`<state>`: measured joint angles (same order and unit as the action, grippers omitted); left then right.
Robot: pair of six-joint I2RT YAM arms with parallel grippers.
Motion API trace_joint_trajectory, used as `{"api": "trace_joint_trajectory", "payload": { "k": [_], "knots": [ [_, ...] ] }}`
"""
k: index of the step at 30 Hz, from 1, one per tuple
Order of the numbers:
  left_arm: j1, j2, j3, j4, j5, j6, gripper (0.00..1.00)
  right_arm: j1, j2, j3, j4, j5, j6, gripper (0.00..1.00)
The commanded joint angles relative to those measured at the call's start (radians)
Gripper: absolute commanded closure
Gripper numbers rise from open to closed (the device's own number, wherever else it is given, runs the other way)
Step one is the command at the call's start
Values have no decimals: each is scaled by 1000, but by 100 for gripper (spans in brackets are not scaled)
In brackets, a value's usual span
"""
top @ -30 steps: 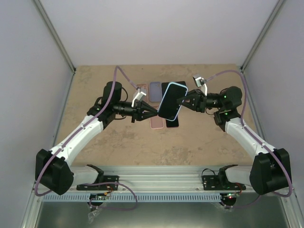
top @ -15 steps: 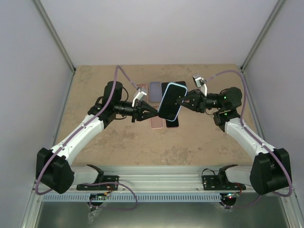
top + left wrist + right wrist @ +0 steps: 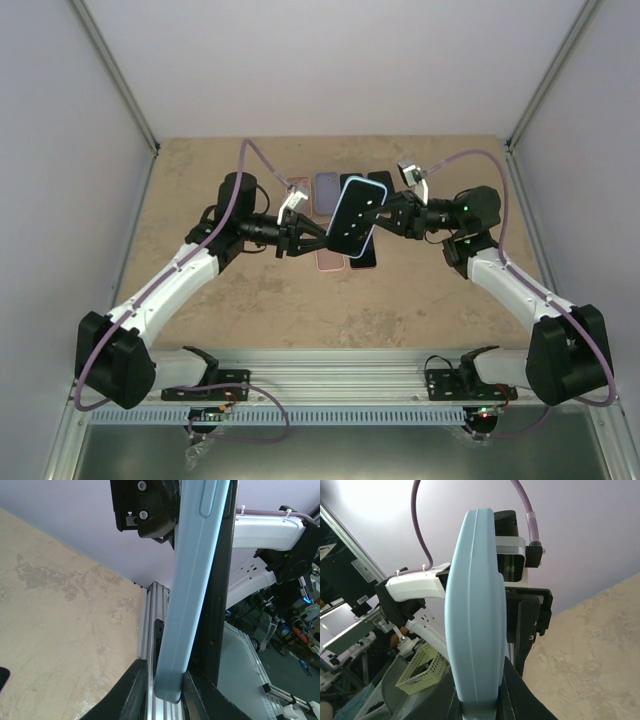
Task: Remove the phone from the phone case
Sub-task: Pick up the phone at the center of the board, then remove the phone case from the phone.
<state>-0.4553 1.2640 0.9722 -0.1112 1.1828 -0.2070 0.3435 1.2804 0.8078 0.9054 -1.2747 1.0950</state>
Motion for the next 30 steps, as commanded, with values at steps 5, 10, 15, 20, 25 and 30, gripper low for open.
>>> {"api": "trace_joint_trajectory", "payload": {
  "k": [5, 10, 15, 20, 25, 30],
  "knots": [
    [8, 7, -107, 409, -119, -270, 81, 106, -3, -30, 62, -100, 26, 99],
    [-30, 36, -91, 505, -90, -339, 80, 118, 10, -33, 33, -95, -2, 99],
    [-89, 59, -66, 505, -84, -339, 80, 131, 21, -33, 2, -92, -32, 99],
    [-99, 67, -52, 482, -117, -331, 80, 142, 28, -26, -45, -88, -72, 100],
    [-103, 77, -25, 418, -142, -296, 79, 153, 40, -18, -78, -82, -99, 99],
    [-128, 86, -17, 415, -133, -293, 75, 164, 53, -6, -96, -78, -116, 99]
  ]
}}
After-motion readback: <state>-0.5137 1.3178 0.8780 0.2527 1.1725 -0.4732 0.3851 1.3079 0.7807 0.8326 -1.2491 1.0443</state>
